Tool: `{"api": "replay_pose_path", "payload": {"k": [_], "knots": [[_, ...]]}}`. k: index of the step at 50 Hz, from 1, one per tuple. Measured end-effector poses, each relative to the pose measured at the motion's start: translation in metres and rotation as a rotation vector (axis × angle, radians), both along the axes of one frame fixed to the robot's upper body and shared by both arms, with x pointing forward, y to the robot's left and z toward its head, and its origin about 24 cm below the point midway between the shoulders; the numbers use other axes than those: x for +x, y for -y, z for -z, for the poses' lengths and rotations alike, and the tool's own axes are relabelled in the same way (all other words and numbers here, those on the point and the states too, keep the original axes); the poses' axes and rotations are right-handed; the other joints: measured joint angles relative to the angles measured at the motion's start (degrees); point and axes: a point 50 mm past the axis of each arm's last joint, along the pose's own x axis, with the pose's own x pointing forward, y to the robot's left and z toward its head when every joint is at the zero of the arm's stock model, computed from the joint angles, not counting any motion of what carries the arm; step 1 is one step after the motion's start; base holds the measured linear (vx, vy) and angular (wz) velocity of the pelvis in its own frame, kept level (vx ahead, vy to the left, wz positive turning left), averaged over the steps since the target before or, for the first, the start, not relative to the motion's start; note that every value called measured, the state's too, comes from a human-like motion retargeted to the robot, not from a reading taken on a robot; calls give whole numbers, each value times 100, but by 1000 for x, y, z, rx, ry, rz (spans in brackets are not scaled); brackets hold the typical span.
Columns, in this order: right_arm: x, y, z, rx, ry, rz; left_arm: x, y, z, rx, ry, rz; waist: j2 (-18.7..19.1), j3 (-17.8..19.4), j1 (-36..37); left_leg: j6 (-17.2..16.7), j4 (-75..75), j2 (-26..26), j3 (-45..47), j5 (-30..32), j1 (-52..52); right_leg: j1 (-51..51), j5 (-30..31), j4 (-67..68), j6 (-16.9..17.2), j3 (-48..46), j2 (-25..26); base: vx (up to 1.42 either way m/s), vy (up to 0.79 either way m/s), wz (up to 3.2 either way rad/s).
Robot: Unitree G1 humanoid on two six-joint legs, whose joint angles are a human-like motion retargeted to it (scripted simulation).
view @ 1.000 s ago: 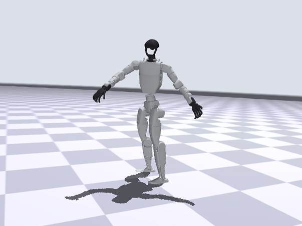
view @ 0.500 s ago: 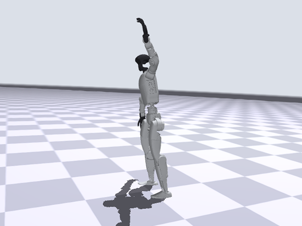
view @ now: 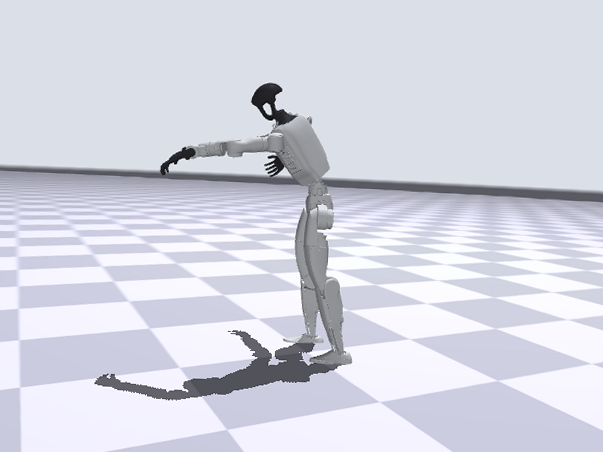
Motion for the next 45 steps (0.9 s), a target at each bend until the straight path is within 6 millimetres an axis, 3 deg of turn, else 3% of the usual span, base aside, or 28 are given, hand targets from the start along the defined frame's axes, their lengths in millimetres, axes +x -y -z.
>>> {"api": "replay_pose_path", "payload": {"k": [3, 5, 7, 8, 9, 10, 11, 12, 13, 14, 16, 20, 22, 23, 25, 27, 30, 34, 37, 40, 42, 45], "knots": [[-11, 58, -52, 40, 168, 270, -4, -9, 1, -59, -10, -30, -178, 18, 371, 12, 32, 60, -5, 6, -419, -362, 107, -94, 0, -7, 54, -1, 4, 4], [-34, 104, -92, 79, 296, 476, -8, -17, 0, -107, -7, -62, -273, 100, 740, 2, 100, 144, -56, 9, -790, -660, 171, -134, -57, -57, 126, -1, 0, 11], [-67, 145, -123, 91, 392, 655, -24, -41, 8, -175, -32, -144, -365, 82, 1118, -35, 213, 286, -158, -19, -1100, -856, 206, -163, -140, -162, 245, -1, -3, 27], [-85, 163, -132, 90, 414, 736, -43, -64, 22, -220, -64, -214, -404, -29, 1302, -70, 354, 412, -228, -80, -1285, -933, 226, -191, -194, -231, 348, 4, -5, 18], [-88, 165, -123, 27, 348, 736, -101, -114, 73, -273, -182, -399, -402, -808, 1171, -108, 466, 492, -241, -162, -1324, -902, 218, -221, -233, -250, 409, 9, -5, 3], [-84, 159, -104, -65, 236, 692, -187, -149, 165, -425, -369, -591, -380, -1920, 882, -149, 563, 548, -228, -256, -1290, -817, 198, -252, -264, -245, 450, 13, 5, -4], [-98, 171, -155, -327, 244, 708, -281, -130, 365, -643, -460, -903, 119, -2175, 1485, -90, 161, 196, -143, -146, -654, -436, 67, -152, -171, -171, 142, 13, 12, -5], [-119, 181, -204, -529, 264, 757, -222, -21, 494, -723, -676, -703, 505, -2223, 2112, -59, -115, -24, -85, -76, -194, -150, -23, -85, -111, -124, -48, 7, 16, -3], [-154, 192, -257, -615, 344, 854, -212, -1, 510, -772, -669, -724, 666, -1859, 2787, -82, -136, 19, -78, -87, -89, -56, -31, -84, -121, -130, -3, 3, 8, 3], [-176, 194, -286, -659, 397, 906, -219, -5, 510, -785, -645, -788, 656, -1700, 3195, -102, -150, 42, -106, -88, -54, -12, -41, -79, -126, -167, 16, 0, 2, 20], [-196, 189, -316, -707, 471, 949, -247, -39, 490, -769, -547, -948, 438, -1588, 3715, -133, -165, 64, -210, -77, -68, 22, -64, -62, -125, -283, 21, 1, 0, 46], [-207, 169, -355, -796, 594, 972, -272, -111, 420, -680, -213, -1139, -55, -1392, 4607, -161, -170, 76, -492, -44, -155, 85, -117, -28, -109, -580, -6, 1, -1, 65], [-189, 147, -371, -870, 642, 940, -273, -134, 386, -663, -7, -1176, -218, -1331, 4934, -157, -157, 68, -667, -27, -217, 124, -149, -14, -118, -755, -32, 1, 0, 79], [-170, 123, -387, -925, 676, 903, -279, -140, 377, -683, 102, -1201, -210, -1333, 4978, -152, -142, 60, -766, -22, -247, 157, -168, -8, -129, -853, -49, 1, 1, 86], [-138, 66, -422, -1099, 737, 802, -280, -140, 376, -765, 283, -1225, -29, -1340, 5118, -139, -111, 50, -970, -7, -341, 192, -204, 2, -172, -1052, -72, 1, 1, 89], [-109, 26, -427, -1281, 722, 691, -267, -140, 374, -856, 439, -1206, 39, -1274, 5404, -127, -79, 31, -1159, 8, -430, 227, -242, 11, -241, -1234, -96, 1, 2, 86], [-64, -26, -414, -1551, 618, 510, -240, -131, 386, -1037, 610, -1165, 169, -1109, 5838, -113, -19, -13, -1439, 28, -550, 302, -300, 21, -366, -1502, -140, 1, 2, 84], [-2, -58, -352, -1765, 352, 245, -200, -101, 420, -1326, 686, -1109, 350, -832, 6425, -114, 54, -105, -1792, 64, -665, 447, -366, 12, -528, -1850, -212, 0, 3, 82], [34, -59, -279, -1780, 111, 27, -179, -71, 446, -1554, 664, -1077, 483, -647, 6834, -134, 73, -192, -2044, 109, -723, 572, -402, -10, -621, -2110, -271, -1, 3, 81], [52, -47, -193, -1700, -137, -188, -174, -49, 466, -1741, 632, -1077, 633, -526, 7161, -174, 46, -284, -2291, 177, -765, 691, -429, -38, -681, -2376, -329, -1, 4, 81], [51, -37, -134, -1620, -287, -308, -178, -47, 470, -1798, 647, -1102, 757, -494, 7307, -215, -2, -343, -2449, 237, -787, 757, -446, -53, -706, -2552, -365, -1, 4, 79], [34, -22, -48, -1485, -480, -438, -187, -62, 460, -1786, 756, -1148, 986, -513, 7428, -298, -107, -419, -2666, 341, -806, 839, -471, -64, -725, -2800, -413, -1, 3, 72]]}}
